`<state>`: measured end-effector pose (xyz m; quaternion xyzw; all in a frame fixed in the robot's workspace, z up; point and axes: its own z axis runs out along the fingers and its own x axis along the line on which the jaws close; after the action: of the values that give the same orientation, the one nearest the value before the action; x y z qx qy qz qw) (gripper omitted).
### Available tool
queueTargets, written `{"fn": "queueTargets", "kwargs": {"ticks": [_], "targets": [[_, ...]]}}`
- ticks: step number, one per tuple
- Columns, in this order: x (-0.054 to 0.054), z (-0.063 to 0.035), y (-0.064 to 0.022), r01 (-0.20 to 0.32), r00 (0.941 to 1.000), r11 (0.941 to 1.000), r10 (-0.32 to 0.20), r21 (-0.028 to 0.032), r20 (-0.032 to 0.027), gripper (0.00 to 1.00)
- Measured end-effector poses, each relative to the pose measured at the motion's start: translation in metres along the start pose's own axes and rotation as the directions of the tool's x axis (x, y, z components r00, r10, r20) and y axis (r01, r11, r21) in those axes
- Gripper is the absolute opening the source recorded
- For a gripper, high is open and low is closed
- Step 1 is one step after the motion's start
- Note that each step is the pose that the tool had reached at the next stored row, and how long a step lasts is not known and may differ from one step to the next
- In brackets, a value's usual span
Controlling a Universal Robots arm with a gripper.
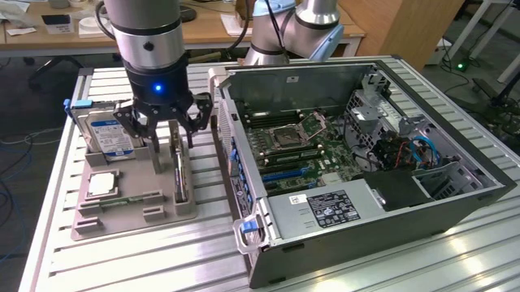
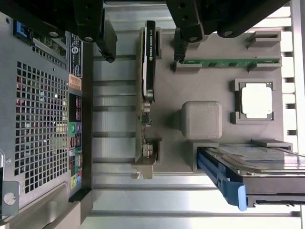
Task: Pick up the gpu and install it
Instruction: 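Pick up the gpu and move the gpu toward the slot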
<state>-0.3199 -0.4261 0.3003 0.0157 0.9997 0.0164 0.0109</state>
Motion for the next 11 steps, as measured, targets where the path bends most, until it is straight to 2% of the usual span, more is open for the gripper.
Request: {"fn": "queueTargets", "kwargs": {"ticks": [11], "targets": [[0.0, 0.0153, -0.0008, 0.0, 1.0, 1.0, 0.0, 0.0001, 0.0014, 0.6]]}}
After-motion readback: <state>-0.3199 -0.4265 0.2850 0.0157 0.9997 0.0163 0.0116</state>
